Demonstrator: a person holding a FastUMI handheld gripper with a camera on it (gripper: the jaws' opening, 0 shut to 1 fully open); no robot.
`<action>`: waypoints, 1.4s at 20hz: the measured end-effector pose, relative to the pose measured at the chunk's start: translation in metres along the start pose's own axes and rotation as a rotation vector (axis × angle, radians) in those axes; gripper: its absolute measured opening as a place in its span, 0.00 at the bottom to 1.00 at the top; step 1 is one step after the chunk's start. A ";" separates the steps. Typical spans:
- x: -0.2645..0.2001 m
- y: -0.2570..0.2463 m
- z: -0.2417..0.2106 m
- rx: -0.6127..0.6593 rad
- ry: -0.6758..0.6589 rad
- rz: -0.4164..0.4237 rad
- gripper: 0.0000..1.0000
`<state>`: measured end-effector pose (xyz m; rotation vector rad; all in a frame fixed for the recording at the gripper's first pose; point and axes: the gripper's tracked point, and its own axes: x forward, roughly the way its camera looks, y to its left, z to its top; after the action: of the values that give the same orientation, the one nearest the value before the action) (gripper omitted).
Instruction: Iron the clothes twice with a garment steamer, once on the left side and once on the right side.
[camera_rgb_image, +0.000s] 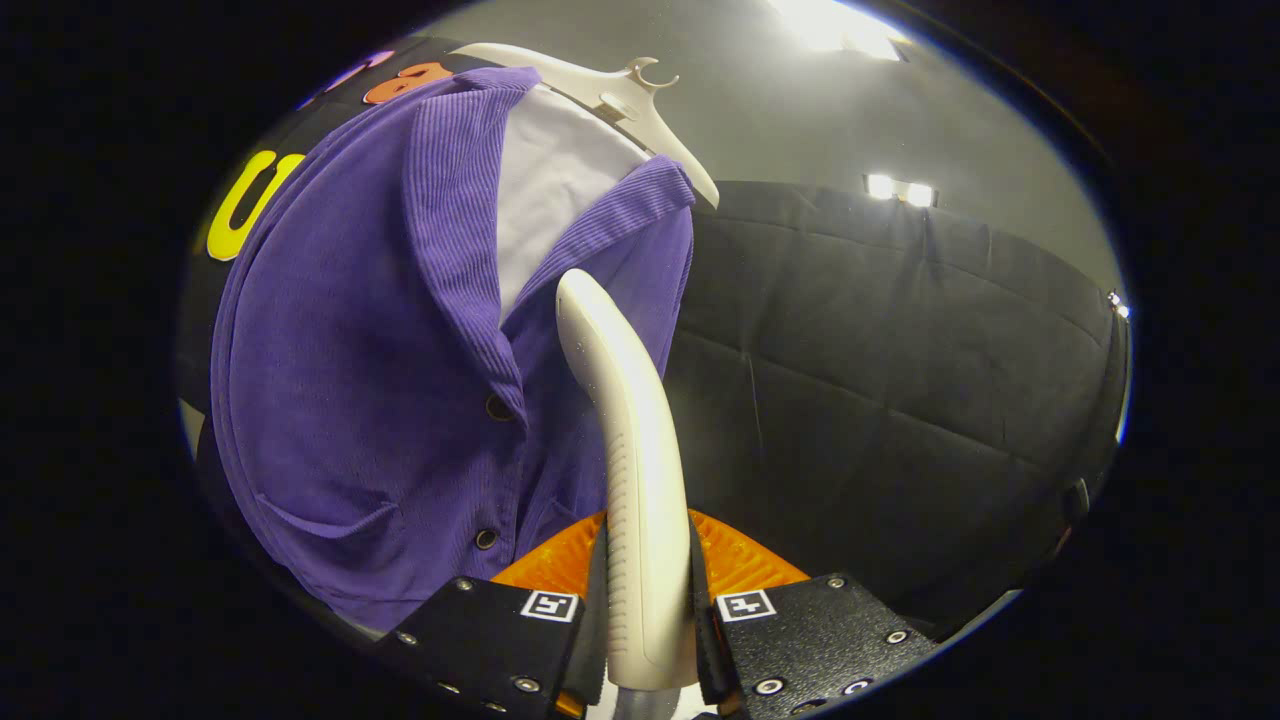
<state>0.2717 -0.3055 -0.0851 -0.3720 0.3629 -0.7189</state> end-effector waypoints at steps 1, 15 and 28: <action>0.000 0.002 -0.005 0.004 0.006 0.017 0.36; 0.009 0.010 -0.062 -0.026 0.116 0.110 0.36; 0.000 0.002 -0.120 -0.100 0.144 0.210 0.36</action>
<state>0.2198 -0.3285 -0.1912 -0.3708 0.5673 -0.5246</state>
